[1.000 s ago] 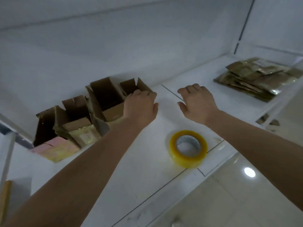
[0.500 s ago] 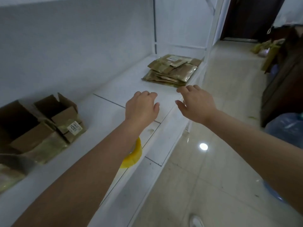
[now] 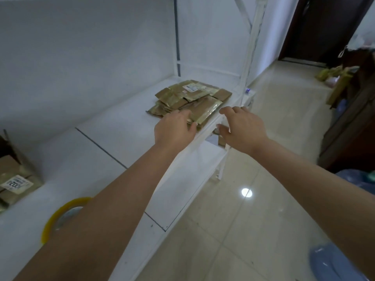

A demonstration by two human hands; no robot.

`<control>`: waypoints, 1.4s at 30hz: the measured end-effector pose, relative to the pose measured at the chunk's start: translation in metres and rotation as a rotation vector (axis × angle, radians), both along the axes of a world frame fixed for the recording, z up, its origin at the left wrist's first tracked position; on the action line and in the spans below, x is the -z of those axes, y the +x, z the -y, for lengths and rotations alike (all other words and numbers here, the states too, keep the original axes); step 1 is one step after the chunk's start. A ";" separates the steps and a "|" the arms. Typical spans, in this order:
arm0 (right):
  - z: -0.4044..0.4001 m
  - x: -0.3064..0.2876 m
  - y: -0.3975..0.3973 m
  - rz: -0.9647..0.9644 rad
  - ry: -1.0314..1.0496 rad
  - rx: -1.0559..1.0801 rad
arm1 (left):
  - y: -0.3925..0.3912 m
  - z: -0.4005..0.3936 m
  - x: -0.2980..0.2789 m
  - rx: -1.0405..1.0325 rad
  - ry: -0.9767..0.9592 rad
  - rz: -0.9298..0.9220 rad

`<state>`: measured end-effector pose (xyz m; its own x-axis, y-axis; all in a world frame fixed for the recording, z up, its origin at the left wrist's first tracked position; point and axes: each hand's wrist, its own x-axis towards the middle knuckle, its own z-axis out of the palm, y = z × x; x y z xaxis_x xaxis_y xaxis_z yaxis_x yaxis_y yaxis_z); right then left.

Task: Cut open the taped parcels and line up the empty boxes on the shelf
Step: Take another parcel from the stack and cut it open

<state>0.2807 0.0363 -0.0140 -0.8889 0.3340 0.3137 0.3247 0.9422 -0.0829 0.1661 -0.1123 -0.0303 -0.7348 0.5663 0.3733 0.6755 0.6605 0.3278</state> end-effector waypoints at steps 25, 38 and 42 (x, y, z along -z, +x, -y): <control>-0.112 0.045 -0.223 0.037 -0.164 -0.098 | -0.177 -0.100 0.030 -0.215 -0.077 0.180; -0.180 0.052 -0.304 0.145 -0.196 -0.121 | -0.223 -0.138 0.067 -0.456 -0.101 0.302; -0.190 0.059 -0.321 0.216 -0.226 -0.094 | -0.228 -0.142 0.082 -0.529 -0.087 0.348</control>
